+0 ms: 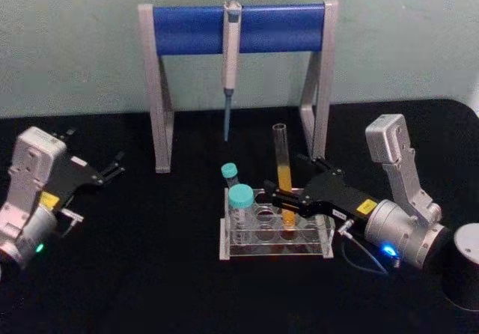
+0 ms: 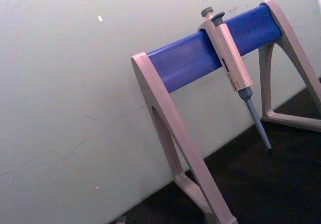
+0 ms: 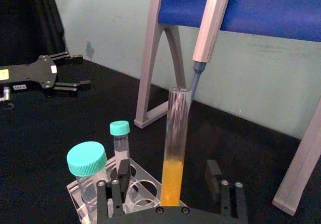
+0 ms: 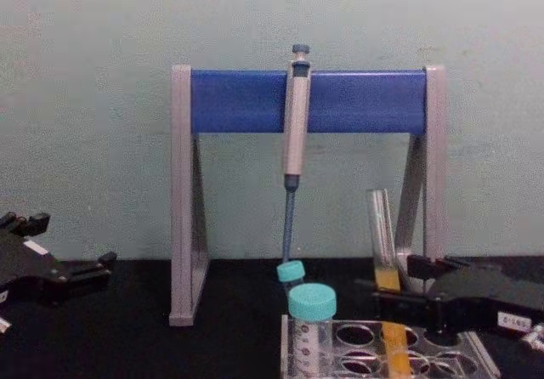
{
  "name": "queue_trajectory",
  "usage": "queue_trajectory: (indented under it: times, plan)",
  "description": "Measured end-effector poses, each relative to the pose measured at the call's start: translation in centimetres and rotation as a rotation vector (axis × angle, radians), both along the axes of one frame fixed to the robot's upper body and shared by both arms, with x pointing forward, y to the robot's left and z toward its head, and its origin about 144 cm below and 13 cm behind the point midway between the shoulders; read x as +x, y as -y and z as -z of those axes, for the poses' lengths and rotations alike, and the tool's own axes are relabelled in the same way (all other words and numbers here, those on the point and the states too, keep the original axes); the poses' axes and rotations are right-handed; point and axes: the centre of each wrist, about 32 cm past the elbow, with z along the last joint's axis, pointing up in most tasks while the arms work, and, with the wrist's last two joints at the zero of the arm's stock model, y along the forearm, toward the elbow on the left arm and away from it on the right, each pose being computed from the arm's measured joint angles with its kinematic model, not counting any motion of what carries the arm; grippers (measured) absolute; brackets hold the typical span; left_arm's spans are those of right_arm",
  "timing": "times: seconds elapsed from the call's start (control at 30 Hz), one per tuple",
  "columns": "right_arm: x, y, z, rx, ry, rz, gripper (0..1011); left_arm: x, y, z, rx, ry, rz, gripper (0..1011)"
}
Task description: Pick up the test tube from the test tube rack, shake it, then place it back into the test tube rack.
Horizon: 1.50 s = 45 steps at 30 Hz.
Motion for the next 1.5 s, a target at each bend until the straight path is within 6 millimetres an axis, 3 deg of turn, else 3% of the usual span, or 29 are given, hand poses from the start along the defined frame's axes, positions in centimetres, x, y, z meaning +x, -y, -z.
queue_trajectory:
  times: [0.1, 0.33, 0.63, 0.97, 1.5]
  plan:
    - [0.0, 0.0, 0.0, 0.0, 0.0, 0.0, 1000, 0.0, 0.0, 0.0, 0.0, 0.0, 0.0, 1001]
    - [-0.3, 0.4, -0.1, -0.004, 0.03, 0.0, 1000, 0.0, 0.0, 0.0, 0.0, 0.0, 0.0, 1002]
    - [-2.6, 2.8, -0.4, -0.004, 0.116, 0.109, 1000, 0.0, 0.0, 0.0, 0.0, 0.0, 0.0, 1001]
    - [-4.5, 4.3, 1.4, -0.019, 0.142, 0.322, 1000, 0.0, 0.0, 0.0, 0.0, 0.0, 0.0, 1001]
    - [-4.1, 3.7, 4.5, -0.084, 0.042, 0.409, 1000, 0.0, 0.0, 0.0, 0.0, 0.0, 0.0, 1001]
